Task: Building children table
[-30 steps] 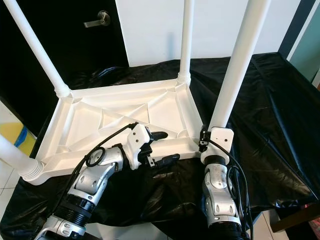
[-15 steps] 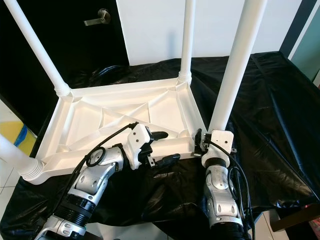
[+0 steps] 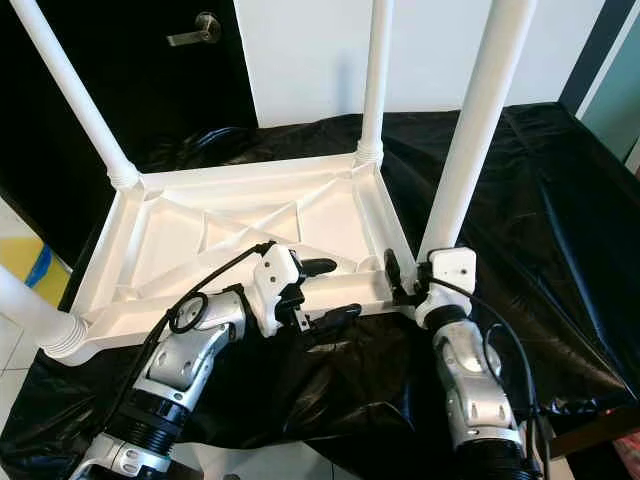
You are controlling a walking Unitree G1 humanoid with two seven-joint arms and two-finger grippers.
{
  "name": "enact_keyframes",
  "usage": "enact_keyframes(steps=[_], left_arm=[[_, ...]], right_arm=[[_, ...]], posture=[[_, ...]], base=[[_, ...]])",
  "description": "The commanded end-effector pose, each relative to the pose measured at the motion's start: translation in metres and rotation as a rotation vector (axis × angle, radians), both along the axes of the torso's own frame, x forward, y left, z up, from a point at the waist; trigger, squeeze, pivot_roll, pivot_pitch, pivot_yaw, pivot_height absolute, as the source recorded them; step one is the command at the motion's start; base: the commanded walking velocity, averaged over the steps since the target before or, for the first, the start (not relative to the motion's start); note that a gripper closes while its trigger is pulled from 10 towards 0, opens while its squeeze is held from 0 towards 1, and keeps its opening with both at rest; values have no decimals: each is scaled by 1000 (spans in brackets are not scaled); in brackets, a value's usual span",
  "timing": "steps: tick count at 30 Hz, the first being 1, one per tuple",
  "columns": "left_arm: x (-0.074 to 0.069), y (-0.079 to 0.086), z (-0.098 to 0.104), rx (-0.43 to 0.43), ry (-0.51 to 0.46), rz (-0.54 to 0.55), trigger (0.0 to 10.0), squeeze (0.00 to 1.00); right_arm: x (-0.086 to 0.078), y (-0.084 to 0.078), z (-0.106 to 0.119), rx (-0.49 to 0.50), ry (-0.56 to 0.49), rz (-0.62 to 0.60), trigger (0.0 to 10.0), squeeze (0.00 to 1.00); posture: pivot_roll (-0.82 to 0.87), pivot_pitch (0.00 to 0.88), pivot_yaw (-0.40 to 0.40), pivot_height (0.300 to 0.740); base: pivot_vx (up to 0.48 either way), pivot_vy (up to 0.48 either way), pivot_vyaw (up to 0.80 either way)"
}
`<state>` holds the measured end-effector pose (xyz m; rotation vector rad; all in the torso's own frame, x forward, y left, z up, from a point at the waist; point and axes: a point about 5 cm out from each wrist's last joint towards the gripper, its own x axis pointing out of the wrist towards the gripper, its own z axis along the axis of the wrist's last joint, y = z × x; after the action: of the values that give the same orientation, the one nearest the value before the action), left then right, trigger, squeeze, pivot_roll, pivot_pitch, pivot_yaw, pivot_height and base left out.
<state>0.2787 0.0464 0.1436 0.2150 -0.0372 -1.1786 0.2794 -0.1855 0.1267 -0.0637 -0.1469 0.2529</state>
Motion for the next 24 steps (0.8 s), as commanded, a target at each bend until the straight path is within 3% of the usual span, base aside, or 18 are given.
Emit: enact_keyframes(steps=[1, 9, 10, 11, 12, 13, 14, 23, 24], left_arm=[[-2, -1, -3, -10, 18, 46, 10000, 0], [-4, -1, -2, -3, 25, 30, 10000, 0], [-4, -1, -2, -3, 25, 30, 10000, 0], [-4, -1, -2, -1, 25, 29, 10000, 0], [-4, -1, -2, -1, 25, 29, 10000, 0], [-4, -1, -2, -1, 25, 27, 10000, 0], [-4, -1, -2, 0, 25, 27, 10000, 0], [-4, 0, 0, 4, 26, 29, 10000, 0], [-4, 0, 0, 3, 28, 32, 10000, 0]], right_arm=[[0, -1, 1, -23, 23, 116, 10000, 0], [4, -10, -5, -97, 98, 252, 9647, 0], [4, -10, -6, -98, 106, 264, 8549, 0], [3, -10, -8, -104, 113, 271, 4039, 0], [3, -10, -8, -104, 113, 271, 4039, 0], [2, -10, -10, -117, 118, 278, 1686, 0], [2, -11, -12, -121, 130, 285, 0, 0], [-2, -14, -22, -130, 165, 304, 0, 0], [-3, -16, -23, -125, 169, 292, 4118, 0]], posture=[[-112, 0, 30, 740], [-119, 0, 48, 740], [-119, 0, 48, 740], [-117, 0, 50, 740], [-117, 0, 50, 740], [-117, 0, 51, 740], [-116, 0, 53, 740], [-117, 0, 58, 740], [-116, 0, 57, 740]], base=[[0, 0, 0], [0, 0, 0], [0, 0, 0], [0, 0, 0], [0, 0, 0], [0, 0, 0], [0, 0, 0], [0, 0, 0], [0, 0, 0]])
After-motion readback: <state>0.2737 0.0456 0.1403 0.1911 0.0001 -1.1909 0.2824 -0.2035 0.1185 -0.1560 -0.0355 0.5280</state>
